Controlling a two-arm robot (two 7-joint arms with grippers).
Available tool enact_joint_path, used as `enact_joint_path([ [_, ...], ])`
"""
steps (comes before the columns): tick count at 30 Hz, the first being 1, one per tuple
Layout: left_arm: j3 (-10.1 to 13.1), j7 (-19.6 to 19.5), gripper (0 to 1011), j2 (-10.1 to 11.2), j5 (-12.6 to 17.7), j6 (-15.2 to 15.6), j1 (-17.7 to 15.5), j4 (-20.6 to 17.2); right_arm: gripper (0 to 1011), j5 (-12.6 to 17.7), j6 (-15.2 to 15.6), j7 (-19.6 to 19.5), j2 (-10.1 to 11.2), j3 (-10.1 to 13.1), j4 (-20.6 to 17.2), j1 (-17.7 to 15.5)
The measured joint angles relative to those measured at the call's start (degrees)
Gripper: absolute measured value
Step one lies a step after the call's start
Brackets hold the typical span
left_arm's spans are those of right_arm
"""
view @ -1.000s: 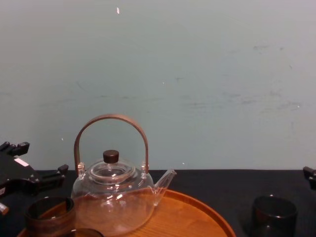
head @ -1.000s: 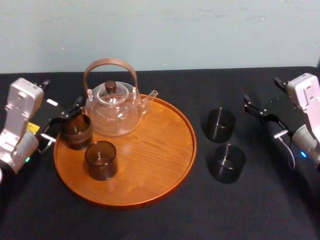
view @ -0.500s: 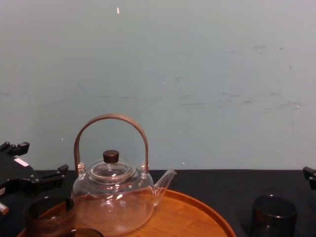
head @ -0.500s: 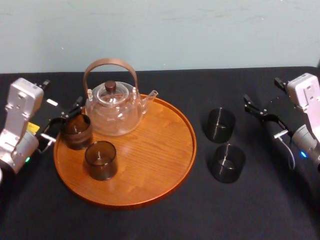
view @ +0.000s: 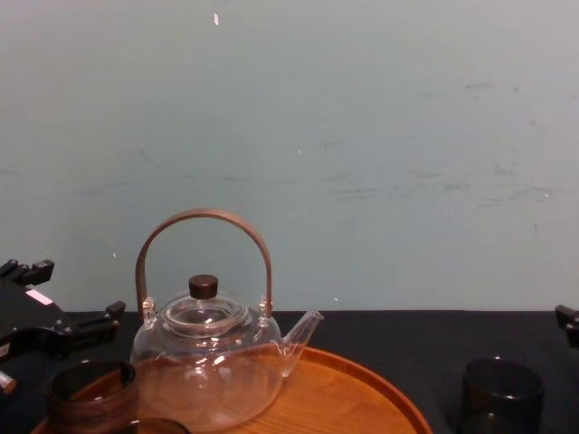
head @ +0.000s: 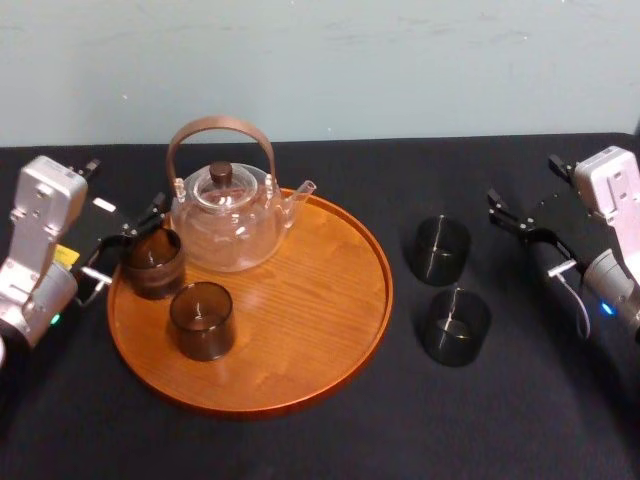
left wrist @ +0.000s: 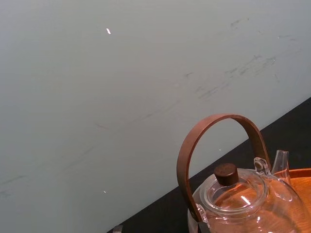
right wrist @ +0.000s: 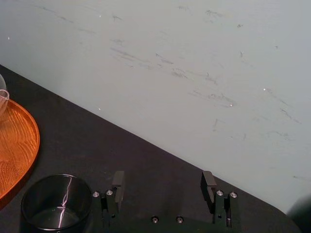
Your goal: Pick up the glass from the table and place it on the tray.
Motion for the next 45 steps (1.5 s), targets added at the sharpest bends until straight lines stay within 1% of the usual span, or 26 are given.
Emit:
enact_joint_path([
  [10,0.0,0.0,1001,0.0,0.0,0.0,0.0,0.0,1003,0.0,0.0,0.1,-0.1,0.1,0.0,0.0],
  [14,0.0,0.0,1001,0.0,0.0,0.0,0.0,0.0,1002,0.0,0.1,1.1,-0.2,0.8,-0.4,-0.3],
  [19,0.0,0.0,1001,0.0,0.0,0.0,0.0,0.0,1002,1.2,1.2,2.7,-0.2,1.8,-1.7,-1.0],
  [23,0.0,0.0,1001,0.0,0.0,0.0,0.0,0.0,1003,2.6,2.6,4.1,0.0,2.8,-3.3,-1.8],
  [26,0.0,0.0,1001,0.0,0.0,0.0,0.0,0.0,1002,4.3,4.3,5.7,0.5,4.0,-5.4,-2.8],
  [32,0.0,0.0,1001,0.0,0.0,0.0,0.0,0.0,1002,6.7,6.6,7.7,1.4,5.7,-8.8,-4.8],
  [39,0.0,0.0,1001,0.0,0.0,0.0,0.0,0.0,1002,10.0,9.9,10.6,3.1,8.2,-13.4,-8.2],
  [45,0.0,0.0,1001,0.0,0.0,0.0,0.0,0.0,1003,11.4,11.6,13.0,4.8,9.9,-16.5,-11.1],
])
